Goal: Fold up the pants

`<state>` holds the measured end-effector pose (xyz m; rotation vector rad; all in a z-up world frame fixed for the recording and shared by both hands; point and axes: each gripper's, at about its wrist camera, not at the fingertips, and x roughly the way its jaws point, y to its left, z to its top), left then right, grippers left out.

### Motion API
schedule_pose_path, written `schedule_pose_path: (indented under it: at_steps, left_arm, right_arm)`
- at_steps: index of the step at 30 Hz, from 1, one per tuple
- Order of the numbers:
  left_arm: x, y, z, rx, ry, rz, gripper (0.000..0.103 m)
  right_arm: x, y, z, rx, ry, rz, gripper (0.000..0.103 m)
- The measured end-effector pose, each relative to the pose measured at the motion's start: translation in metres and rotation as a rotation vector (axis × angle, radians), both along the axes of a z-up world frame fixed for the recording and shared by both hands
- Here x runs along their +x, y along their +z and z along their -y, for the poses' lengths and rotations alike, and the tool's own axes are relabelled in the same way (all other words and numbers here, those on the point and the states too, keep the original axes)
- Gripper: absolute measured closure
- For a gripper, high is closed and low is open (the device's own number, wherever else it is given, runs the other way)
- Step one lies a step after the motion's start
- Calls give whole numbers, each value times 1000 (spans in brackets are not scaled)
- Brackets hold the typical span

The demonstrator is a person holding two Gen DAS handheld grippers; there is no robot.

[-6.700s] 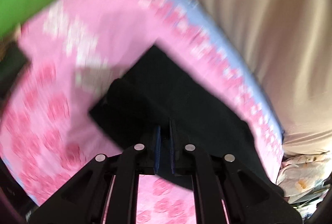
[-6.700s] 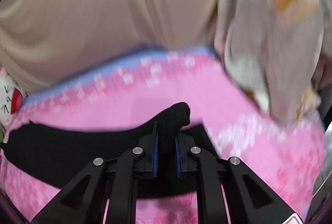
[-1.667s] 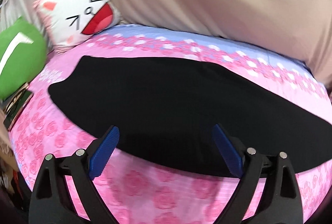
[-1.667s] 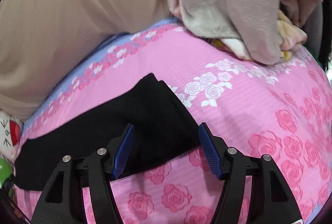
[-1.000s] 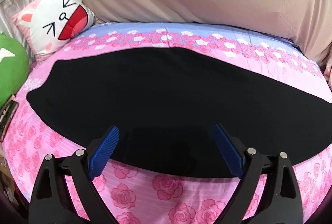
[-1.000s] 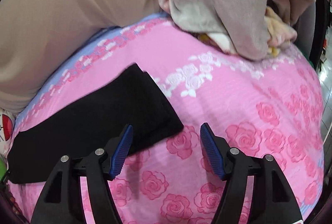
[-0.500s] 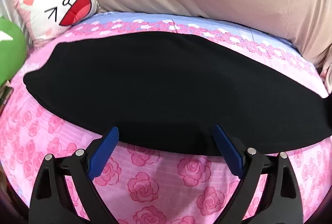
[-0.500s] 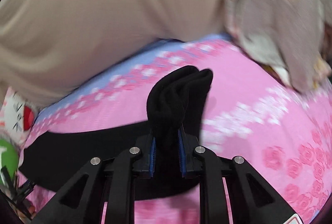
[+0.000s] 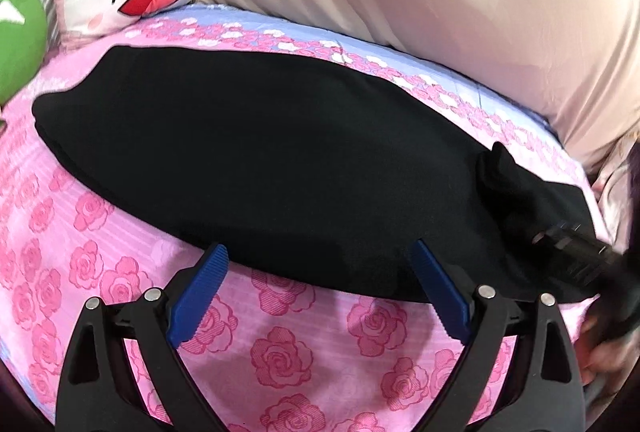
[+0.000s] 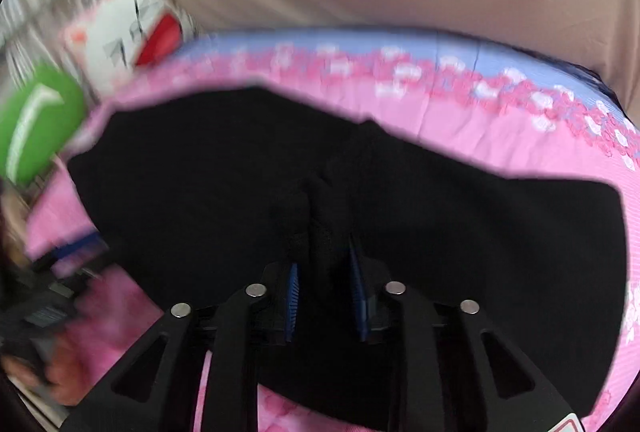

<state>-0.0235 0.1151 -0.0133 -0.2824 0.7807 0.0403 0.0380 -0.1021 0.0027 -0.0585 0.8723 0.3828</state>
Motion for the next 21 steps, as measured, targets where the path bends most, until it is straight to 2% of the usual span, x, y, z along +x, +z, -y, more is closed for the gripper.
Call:
schedule_pose_path:
  at_steps: [1, 2, 4, 7, 9, 11, 14, 16, 18, 19, 20, 21]
  left_arm:
    - [0, -1, -2, -12, 1, -3, 12]
    - [0, -2, -3, -20, -1, -5, 12]
    - [1, -2, -4, -27, -5, -9, 12]
    - [1, -1, 0, -12, -11, -8, 12]
    - [1, -1, 1, -3, -15, -7, 12]
    - [2, -1, 3, 2, -15, -11, 12]
    - [4, -1, 3, 11, -4, -18, 12]
    - [3, 0, 3, 27, 13, -20, 12]
    - [2, 0, 3, 33, 21, -21, 12]
    - [2, 0, 3, 37, 27, -22, 12]
    - [2, -1, 3, 40, 31, -24, 12]
    - [3, -1, 3, 40, 33, -25, 12]
  right_arm:
    - [-7, 1, -3, -10, 5, 25, 70]
    - [-13, 6, 0, -6, 10, 30, 59]
    - [-35, 28, 22, 63, -12, 77, 47]
    - [-57, 48, 72, 84, -125, 124, 36]
    - [-67, 49, 113, 81, -227, 120, 36]
    - [-65, 35, 155, 97, -343, 63, 34]
    - [-53, 4, 186, 172, -394, -40, 34]
    - [-45, -13, 189, 220, -394, -97, 32]
    - [-45, -19, 187, 248, -389, -69, 35]
    - [-44, -20, 183, 257, -376, -68, 55]
    - [-44, -21, 181, 283, -364, -72, 69]
    - [-44, -21, 178, 296, -367, -63, 77]
